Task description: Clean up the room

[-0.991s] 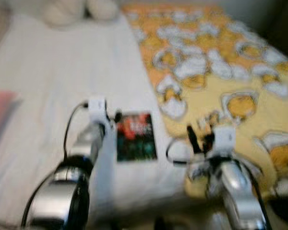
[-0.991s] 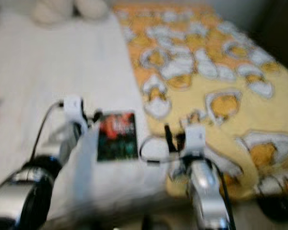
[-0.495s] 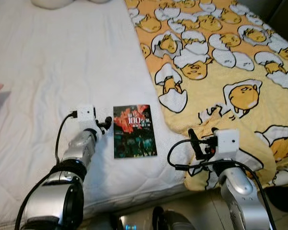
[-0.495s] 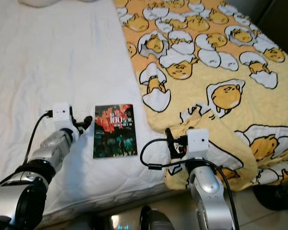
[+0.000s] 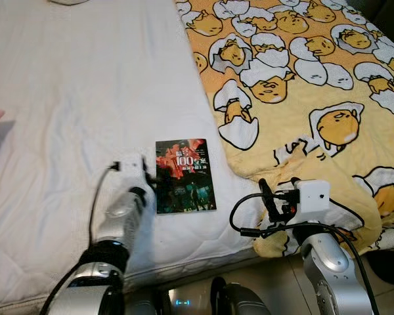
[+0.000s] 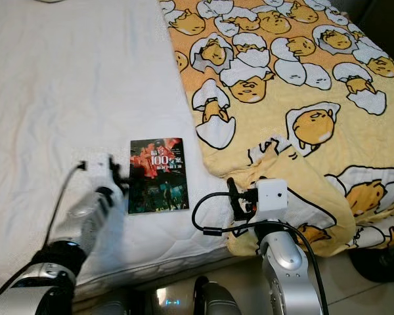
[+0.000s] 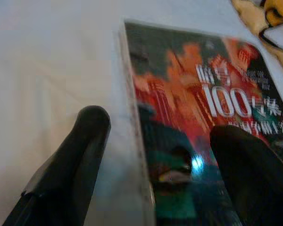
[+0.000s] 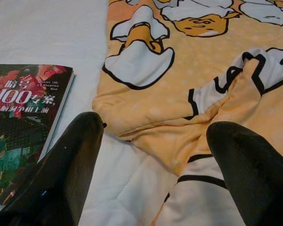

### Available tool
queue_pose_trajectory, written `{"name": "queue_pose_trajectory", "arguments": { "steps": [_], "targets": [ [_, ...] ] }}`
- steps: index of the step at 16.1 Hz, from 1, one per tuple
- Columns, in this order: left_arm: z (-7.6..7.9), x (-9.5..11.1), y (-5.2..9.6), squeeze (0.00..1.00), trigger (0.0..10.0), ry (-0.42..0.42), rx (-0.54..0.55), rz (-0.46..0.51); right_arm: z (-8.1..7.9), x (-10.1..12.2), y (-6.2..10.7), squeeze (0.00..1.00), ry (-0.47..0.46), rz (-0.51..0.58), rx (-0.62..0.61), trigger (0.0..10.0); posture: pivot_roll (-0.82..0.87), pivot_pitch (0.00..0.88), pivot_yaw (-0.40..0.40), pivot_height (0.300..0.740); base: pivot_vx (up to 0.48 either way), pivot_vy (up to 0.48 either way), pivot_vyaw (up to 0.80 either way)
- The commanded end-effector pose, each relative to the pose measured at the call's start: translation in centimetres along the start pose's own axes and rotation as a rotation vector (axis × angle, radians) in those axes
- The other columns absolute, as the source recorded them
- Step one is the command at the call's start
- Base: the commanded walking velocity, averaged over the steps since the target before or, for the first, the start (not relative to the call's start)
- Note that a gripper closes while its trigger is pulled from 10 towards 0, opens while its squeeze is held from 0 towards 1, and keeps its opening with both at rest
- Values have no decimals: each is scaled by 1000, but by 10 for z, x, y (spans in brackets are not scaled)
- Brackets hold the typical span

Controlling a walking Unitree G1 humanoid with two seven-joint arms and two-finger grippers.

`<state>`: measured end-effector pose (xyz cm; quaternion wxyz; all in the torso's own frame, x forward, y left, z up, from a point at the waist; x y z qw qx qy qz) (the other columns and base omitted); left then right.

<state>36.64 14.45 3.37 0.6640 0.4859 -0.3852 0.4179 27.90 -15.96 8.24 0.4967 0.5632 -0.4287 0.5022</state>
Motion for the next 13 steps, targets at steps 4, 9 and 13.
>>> {"name": "queue_pose_trajectory", "arguments": {
  "steps": [4,9,13],
  "targets": [
    [5,6,-6,0,10000,32,17,-16,-6,-3,3,0,-51,-42,105,10000,-159,199,-52,740,0,0,0],
    [5,-17,-4,0,10000,130,9,-95,-13,-13,6,0,-81,-91,147,10000,-159,182,-50,740,0,0,0],
    [18,-49,0,0,10000,132,4,-220,-15,-13,3,0,-77,-98,170,10000,-154,168,-58,740,0,0,0]
  ]
}}
Point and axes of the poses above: a point about 5 cm out from each wrist's last joint towards the gripper, its own y axis pointing back from the gripper into the wrist, its own x axis along the axis of the wrist's last joint, z = x × y, the point moved 4 cm from there along -y, pointing out of the wrist towards the gripper, and after that the axes turned 1 degree about -y, right-handed, at the moved point
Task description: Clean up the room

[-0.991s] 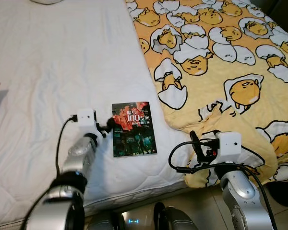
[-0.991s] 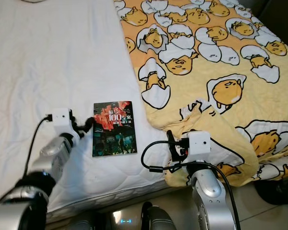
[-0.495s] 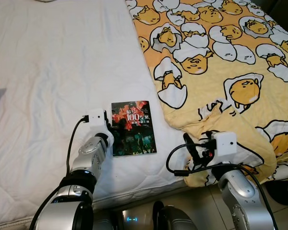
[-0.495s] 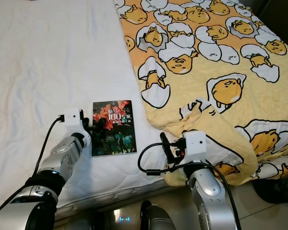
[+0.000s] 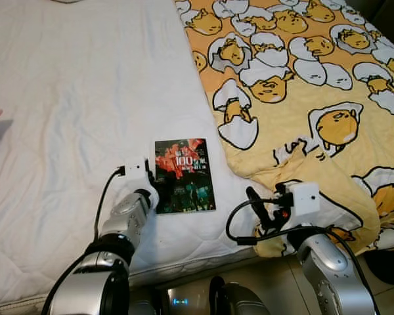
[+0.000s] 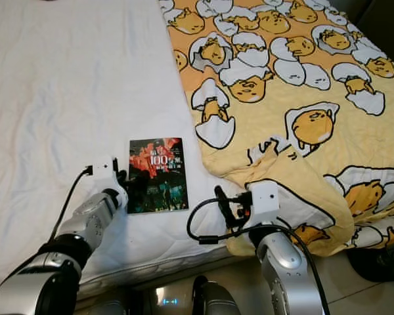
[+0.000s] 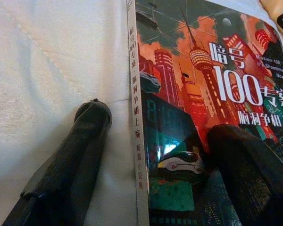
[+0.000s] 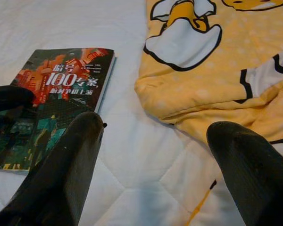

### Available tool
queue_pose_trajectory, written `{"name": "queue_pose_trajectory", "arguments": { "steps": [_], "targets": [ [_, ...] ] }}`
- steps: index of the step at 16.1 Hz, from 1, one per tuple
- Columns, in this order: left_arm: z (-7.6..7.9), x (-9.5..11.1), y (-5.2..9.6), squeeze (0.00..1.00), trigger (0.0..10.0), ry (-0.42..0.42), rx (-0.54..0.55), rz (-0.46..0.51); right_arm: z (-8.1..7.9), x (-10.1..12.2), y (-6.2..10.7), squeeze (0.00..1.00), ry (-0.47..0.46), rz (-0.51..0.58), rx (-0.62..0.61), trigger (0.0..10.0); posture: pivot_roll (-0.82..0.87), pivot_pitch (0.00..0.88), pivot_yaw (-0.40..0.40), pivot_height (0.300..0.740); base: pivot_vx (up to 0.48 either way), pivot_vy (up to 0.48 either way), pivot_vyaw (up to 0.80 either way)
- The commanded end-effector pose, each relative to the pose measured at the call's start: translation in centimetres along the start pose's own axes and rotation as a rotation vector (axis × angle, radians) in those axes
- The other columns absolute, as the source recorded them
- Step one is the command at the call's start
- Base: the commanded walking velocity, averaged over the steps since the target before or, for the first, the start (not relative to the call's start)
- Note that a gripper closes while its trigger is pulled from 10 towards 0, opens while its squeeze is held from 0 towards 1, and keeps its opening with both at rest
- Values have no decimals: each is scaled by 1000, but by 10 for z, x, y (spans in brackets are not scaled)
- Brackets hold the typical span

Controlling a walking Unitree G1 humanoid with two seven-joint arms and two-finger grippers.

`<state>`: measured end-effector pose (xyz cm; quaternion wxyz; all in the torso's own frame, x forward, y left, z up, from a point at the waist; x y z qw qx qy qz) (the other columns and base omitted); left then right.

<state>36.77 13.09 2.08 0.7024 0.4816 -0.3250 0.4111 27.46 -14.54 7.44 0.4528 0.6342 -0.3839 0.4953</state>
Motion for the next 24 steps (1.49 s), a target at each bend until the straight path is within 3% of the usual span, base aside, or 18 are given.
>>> {"name": "queue_pose_trajectory", "arguments": {
  "steps": [1,2,3,5,8,16,24],
  "targets": [
    [9,-39,3,0,10000,64,-16,-133,-1,-4,0,0,-4,-24,14,10000,-153,170,-56,740,0,0,0],
    [21,-42,2,0,10000,142,-57,-151,-1,-5,0,0,-2,-25,19,10000,-151,168,-51,740,0,0,0],
    [27,-43,0,0,10000,160,-63,-148,-3,-5,-1,0,0,-26,25,10000,-154,164,-53,740,0,0,0],
    [41,-54,2,0,0,105,-119,-183,-5,-3,-3,0,-4,-19,27,10000,-161,160,-51,740,0,0,0],
    [47,-58,3,0,0,59,-170,-189,-6,-4,-4,0,-14,-17,21,10000,-157,157,-49,740,0,0,0],
    [54,-53,2,0,0,106,-217,-165,-4,-3,-8,0,-23,-7,8,10000,-154,150,-45,740,0,0,0],
    [75,-28,-4,0,0,261,-326,-84,0,4,-16,0,-12,14,-1,10000,-175,112,-50,740,0,0,0]
  ]
}}
Point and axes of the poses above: a point about 5 cm out from each wrist's last joint towards the gripper, its own y axis pointing back from the gripper into the wrist, its own x axis along the axis of the wrist's last joint, z = x × y, the point moved 4 cm from there along -y, pointing out of the wrist towards the gripper, and after that the axes turned 1 degree about -y, right-handed, at the moved point
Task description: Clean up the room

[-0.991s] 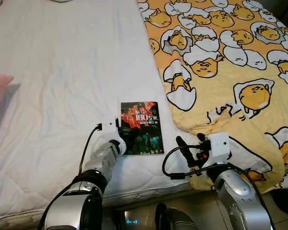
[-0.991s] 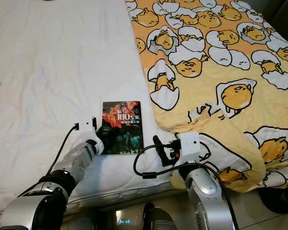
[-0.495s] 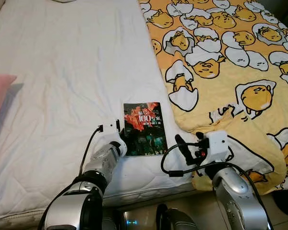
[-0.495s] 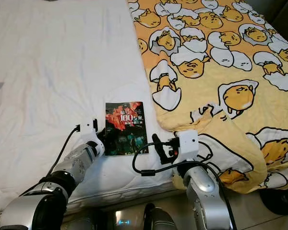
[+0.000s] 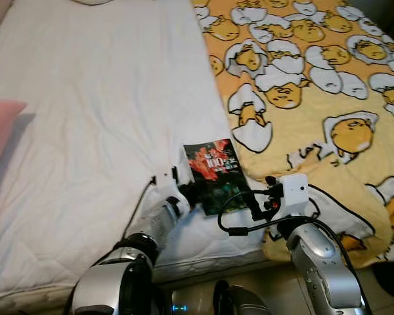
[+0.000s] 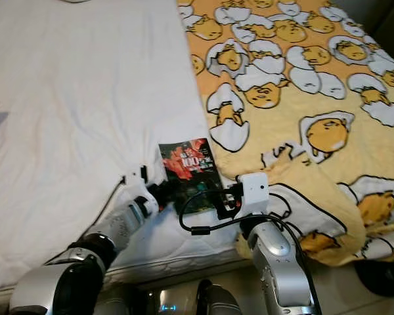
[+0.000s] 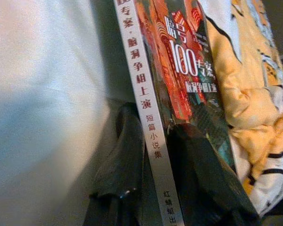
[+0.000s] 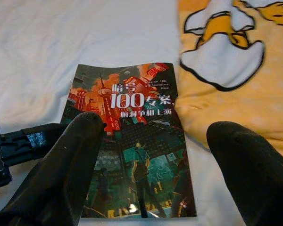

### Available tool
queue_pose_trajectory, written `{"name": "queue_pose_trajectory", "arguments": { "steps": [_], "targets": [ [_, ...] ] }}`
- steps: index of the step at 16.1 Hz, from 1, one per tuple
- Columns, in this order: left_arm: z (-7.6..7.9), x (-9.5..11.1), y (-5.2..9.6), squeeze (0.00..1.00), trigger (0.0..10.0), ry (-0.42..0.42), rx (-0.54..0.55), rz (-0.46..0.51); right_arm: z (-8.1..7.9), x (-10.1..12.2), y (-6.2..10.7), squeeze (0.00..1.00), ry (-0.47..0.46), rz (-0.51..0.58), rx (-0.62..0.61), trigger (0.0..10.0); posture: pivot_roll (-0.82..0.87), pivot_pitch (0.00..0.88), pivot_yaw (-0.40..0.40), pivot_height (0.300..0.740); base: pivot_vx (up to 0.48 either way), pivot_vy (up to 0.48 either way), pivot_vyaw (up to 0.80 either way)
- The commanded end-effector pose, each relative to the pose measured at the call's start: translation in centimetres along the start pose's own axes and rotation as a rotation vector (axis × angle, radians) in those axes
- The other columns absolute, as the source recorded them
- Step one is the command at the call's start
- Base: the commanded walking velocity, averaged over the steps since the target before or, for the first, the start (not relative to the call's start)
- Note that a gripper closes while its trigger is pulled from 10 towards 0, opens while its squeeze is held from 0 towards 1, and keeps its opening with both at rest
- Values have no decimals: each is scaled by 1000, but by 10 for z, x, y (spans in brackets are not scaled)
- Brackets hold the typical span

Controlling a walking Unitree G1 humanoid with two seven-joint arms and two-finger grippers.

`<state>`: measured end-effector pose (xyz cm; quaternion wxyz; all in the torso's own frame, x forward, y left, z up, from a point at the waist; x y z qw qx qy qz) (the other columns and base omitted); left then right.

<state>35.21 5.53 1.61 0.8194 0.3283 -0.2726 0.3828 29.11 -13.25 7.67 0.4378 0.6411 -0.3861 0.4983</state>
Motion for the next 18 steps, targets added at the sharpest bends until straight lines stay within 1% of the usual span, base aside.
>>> {"name": "queue_pose_trajectory", "arguments": {
  "steps": [1,3,5,6,8,9,10,11,12,13,14,15,16,17,18],
  "targets": [
    [6,6,-3,0,0,22,-29,21,10,0,2,0,7,0,-28,10000,-171,104,-51,740,0,0,0],
    [7,19,-3,0,0,18,-44,61,11,1,-2,0,14,5,-25,10000,-152,85,-53,740,0,0,0],
    [2,44,1,0,0,29,-62,145,11,6,-11,0,14,26,-17,10000,-125,61,-43,740,0,0,0],
    [-3,63,5,0,0,20,-61,203,9,11,-17,0,11,41,-16,10000,-114,47,-35,740,0,0,0],
    [-10,84,12,0,0,0,-59,269,7,13,-23,0,5,57,-17,10000,-98,33,-23,740,0,0,0],
    [-22,107,24,0,0,-67,-24,339,6,13,-27,0,0,67,-20,10000,-86,20,-14,740,0,0,0],
    [-28,121,32,0,0,-153,-2,378,7,14,-28,0,-1,76,-25,10000,-79,12,-6,740,0,0,0],
    [-29,126,36,0,0,-200,4,391,7,15,-28,0,-2,81,-29,10000,-79,12,-6,740,0,0,0],
    [-32,140,48,0,0,-342,36,428,12,20,-29,0,-1,109,-56,10000,-61,0,8,740,0,0,0],
    [-29,157,67,0,0,-522,70,490,23,29,-28,0,14,153,-114,10000,-48,0,20,740,0,0,0],
    [-22,162,76,0,0,-588,61,521,29,35,-28,0,25,179,-147,10000,-43,0,24,740,0,0,0],
    [-6,166,90,0,0,-643,37,563,37,44,-27,0,46,220,-191,10000,-32,0,29,740,0,0,0],
    [2,164,98,0,0,-657,34,582,40,48,-27,0,59,238,-212,10000,-21,0,32,740,0,0,613],
    [2,163,107,0,0,-651,80,613,41,51,-29,0,69,247,-223,10000,-16,0,31,740,0,0,587],
    [-2,159,114,0,0,-659,136,635,41,53,-32,0,83,253,-231,10000,-5,0,23,740,0,0,556]
  ]
}}
Point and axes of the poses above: a point about 5 cm out from each wrist's last joint towards the gripper, its own y axis pointing back from the gripper into the wrist, its own x axis along the axis of the wrist's last joint, z = x × y, the point moved 4 cm from there along -y, pointing out of the wrist towards the gripper, and after that the axes turned 1 degree about -y, right-handed, at the moved point
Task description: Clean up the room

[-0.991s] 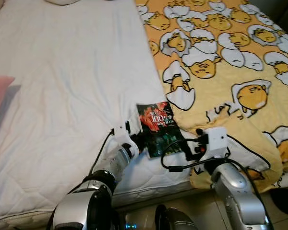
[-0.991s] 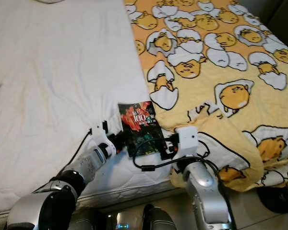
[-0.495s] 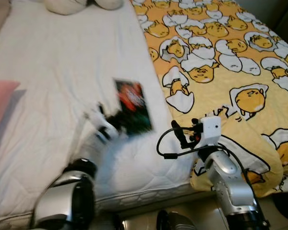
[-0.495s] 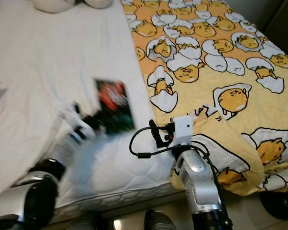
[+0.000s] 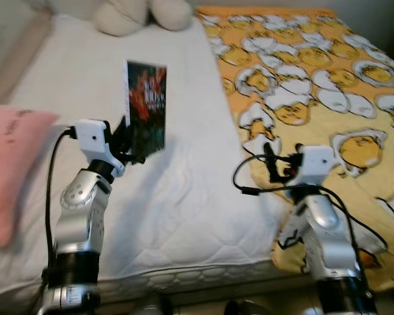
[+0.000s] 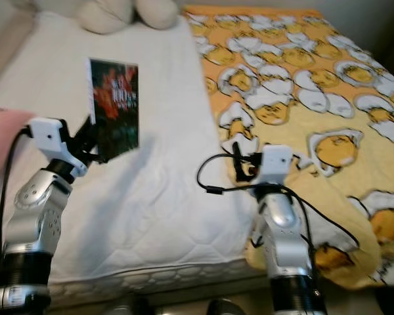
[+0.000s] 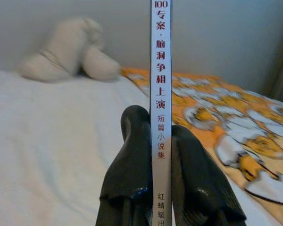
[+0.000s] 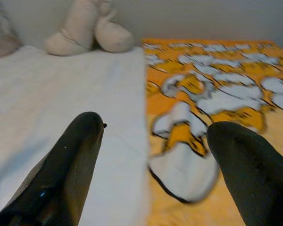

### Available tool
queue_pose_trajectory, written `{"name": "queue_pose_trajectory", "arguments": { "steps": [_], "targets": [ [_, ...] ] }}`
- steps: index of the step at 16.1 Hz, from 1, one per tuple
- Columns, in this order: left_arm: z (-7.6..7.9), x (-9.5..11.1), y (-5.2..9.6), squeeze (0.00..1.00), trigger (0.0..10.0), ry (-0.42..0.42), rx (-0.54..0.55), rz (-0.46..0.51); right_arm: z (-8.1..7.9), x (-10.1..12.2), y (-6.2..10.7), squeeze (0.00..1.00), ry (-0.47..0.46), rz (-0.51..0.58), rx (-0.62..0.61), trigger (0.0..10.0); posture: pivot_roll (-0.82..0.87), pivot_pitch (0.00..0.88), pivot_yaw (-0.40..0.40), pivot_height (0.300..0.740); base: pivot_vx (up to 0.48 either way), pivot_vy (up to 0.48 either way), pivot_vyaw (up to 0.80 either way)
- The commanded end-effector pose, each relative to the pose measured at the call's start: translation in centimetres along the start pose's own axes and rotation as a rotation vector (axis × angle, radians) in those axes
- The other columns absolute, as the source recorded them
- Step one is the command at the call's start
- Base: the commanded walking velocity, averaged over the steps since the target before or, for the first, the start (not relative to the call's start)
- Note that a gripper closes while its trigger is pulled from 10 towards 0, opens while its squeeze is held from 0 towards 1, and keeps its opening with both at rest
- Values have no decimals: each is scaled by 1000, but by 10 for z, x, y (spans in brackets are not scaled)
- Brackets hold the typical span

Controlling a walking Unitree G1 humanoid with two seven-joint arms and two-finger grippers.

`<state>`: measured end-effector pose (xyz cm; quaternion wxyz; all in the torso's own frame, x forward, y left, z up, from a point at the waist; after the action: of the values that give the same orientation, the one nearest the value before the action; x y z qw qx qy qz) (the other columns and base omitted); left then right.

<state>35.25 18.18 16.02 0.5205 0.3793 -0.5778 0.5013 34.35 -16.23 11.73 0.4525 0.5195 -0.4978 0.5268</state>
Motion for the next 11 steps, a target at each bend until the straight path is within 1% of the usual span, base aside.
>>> {"name": "queue_pose_trajectory", "arguments": {
  "steps": [1,2,3,4,5,6,7,8,9,10,11],
  "targets": [
    [-5,-9,7,0,0,-116,65,-56,-3,3,-6,0,-4,21,5,10000,12,0,11,740,0,0,550],
    [-5,-13,7,0,0,-115,74,-79,-3,3,-7,0,8,21,5,10000,14,0,9,740,0,0,0],
    [-8,-12,7,0,9608,-133,103,-89,-2,1,-9,0,20,22,-8,10000,18,0,7,740,0,0,0],
    [-7,-8,5,0,10000,-165,105,-77,3,11,-10,0,73,88,-51,10000,25,0,4,740,0,0,0],
    [-7,-2,4,0,10000,-201,106,-41,8,27,-8,0,129,183,-100,10000,23,0,2,740,0,0,0],
    [-9,1,6,0,10000,-231,126,-20,8,34,-6,0,161,231,-111,10000,23,0,2,740,0,0,0],
    [-12,-1,8,0,10000,-229,172,-7,5,30,-7,0,138,222,-98,10000,19,0,-2,740,0,0,0],
    [-12,-7,9,0,10000,-216,190,-17,3,23,-7,0,85,195,-95,10000,10,0,-8,740,0,0,0],
    [-7,-7,7,0,10000,-206,188,-15,3,18,-7,0,40,170,-103,10000,5,0,-11,740,0,0,0],
    [-1,-8,4,0,10000,-199,172,-19,1,14,-7,0,40,159,-95,10000,-1,0,-10,740,0,300,0],
    [2,-11,1,0,10000,-185,168,-35,-2,11,-7,0,53,152,-79,10000,-6,0,-8,740,0,480,0]
  ]
}}
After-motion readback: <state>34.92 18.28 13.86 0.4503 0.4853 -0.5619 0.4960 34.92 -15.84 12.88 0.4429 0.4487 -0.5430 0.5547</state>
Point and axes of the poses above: a point about 5 cm out from each wrist's last joint towards the gripper, its own y axis pointing back from the gripper into the wrist, its own x axis along the axis of the wrist's last joint, z = x × y, the point moved 4 cm from there along -y, pointing out of the wrist towards the gripper, and after that the axes turned 1 degree about -y, right-handed, at the moved point
